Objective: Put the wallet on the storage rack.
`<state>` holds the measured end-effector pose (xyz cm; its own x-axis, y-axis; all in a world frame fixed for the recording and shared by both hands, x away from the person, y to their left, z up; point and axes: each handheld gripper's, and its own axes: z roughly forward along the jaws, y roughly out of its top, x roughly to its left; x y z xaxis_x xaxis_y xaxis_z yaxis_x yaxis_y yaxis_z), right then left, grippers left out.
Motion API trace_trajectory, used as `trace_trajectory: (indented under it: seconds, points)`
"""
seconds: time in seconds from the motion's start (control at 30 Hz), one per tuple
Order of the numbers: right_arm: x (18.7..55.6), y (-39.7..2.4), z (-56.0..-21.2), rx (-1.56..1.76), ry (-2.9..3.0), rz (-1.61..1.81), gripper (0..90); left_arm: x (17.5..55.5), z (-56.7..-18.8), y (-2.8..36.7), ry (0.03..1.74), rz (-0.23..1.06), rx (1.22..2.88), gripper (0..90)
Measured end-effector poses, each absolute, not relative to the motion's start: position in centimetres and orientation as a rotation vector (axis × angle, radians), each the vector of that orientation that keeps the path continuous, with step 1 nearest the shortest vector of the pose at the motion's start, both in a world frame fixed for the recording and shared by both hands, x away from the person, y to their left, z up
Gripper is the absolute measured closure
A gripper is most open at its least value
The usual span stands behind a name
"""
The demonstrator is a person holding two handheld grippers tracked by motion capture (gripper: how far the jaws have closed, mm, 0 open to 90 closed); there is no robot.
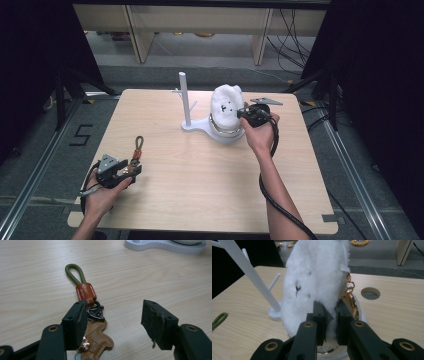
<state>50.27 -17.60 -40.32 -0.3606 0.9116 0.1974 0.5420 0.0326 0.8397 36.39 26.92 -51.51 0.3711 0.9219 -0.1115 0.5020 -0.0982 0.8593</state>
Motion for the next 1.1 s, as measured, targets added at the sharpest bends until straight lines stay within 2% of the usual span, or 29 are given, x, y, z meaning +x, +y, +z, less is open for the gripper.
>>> trace_trajectory:
  seconds: [0.63, 0.8, 1.0, 1.1]
  points:
    - [50.5, -16.8, -43.1, 1.438, 1.902, 1.148, 80.2, 36.4, -51.6, 26.9, 1.256, 0.592, 1.748, 36.9]
    - [50.6, -16.7, -43.3, 1.421, 1.905, 1.118, 75.9, 36.4, -51.6, 26.9, 1.260, 0.591, 1.745, 36.9]
    - [50.4, -16.7, -43.2, 1.426, 1.932, 1.073, 62.3, 36.4, -51.6, 27.0, 1.258, 0.590, 1.741, 36.9]
    - [50.2, -16.8, -43.0, 1.425, 1.936, 1.056, 59.0, 36.3, -51.5, 27.0, 1.266, 0.595, 1.744, 36.9]
